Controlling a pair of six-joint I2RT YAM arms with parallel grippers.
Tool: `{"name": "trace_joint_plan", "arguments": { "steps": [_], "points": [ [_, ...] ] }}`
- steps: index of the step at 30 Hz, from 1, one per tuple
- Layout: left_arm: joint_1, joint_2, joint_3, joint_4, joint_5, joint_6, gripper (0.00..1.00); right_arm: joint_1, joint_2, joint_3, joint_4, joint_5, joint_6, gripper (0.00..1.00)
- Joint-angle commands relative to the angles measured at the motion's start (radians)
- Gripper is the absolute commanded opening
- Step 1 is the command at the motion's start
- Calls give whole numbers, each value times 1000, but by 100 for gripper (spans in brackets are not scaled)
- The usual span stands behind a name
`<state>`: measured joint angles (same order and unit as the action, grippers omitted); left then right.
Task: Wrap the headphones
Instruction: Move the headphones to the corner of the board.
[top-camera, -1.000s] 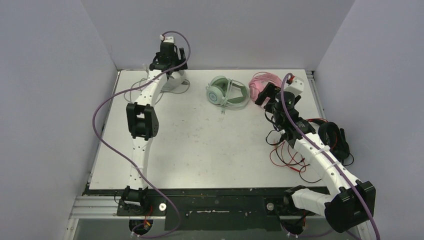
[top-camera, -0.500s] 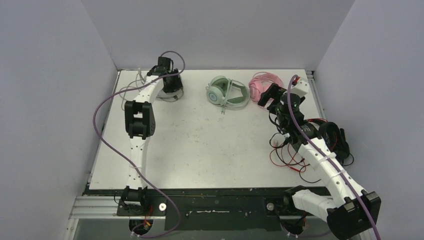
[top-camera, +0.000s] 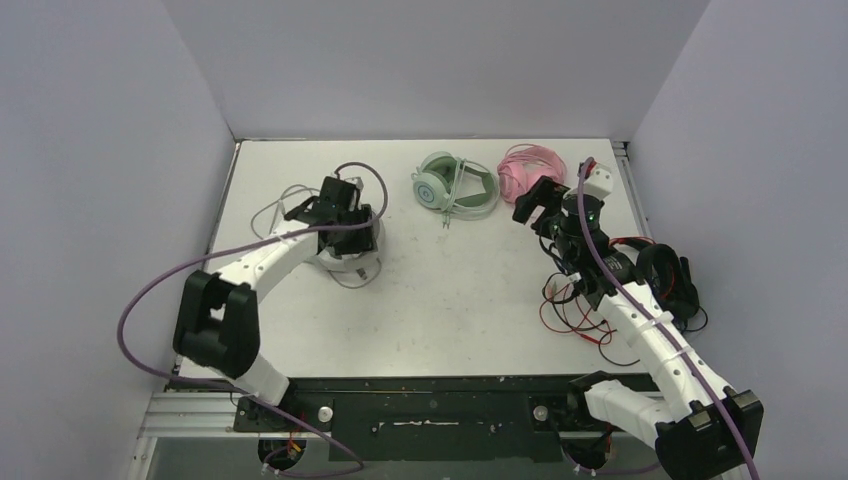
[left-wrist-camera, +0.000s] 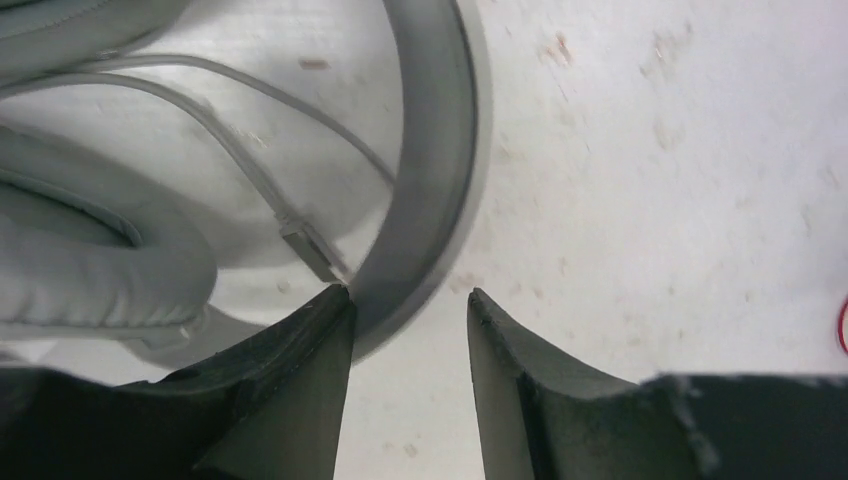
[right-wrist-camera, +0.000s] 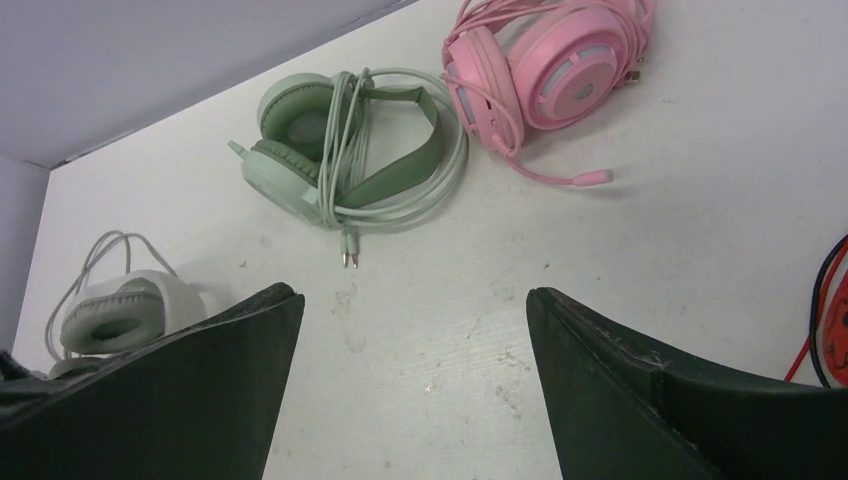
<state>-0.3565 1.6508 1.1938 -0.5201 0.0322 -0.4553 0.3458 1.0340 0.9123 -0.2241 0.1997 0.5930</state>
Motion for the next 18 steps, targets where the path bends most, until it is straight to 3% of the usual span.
{"name": "trace_joint_plan", "arguments": {
  "steps": [1,5,7,12,18],
  "points": [
    [-90,-201,-163,84,102,-19,43,-4,-34,-36,5,-86,17,84],
    [-146,-307,-242,90,307,-17,44,-2,-18,-85,33,-222,25,84],
    [-161,-377,-230,73,312,-22,46,0,-13,-110,59,-300,24,84],
    [-206,-474,-182,40,40,88,58,27,-25,-146,79,-363,22,83],
    [-226,-322,-78,27,-164,173,89,70,-117,-155,3,-298,16,84]
  ]
}}
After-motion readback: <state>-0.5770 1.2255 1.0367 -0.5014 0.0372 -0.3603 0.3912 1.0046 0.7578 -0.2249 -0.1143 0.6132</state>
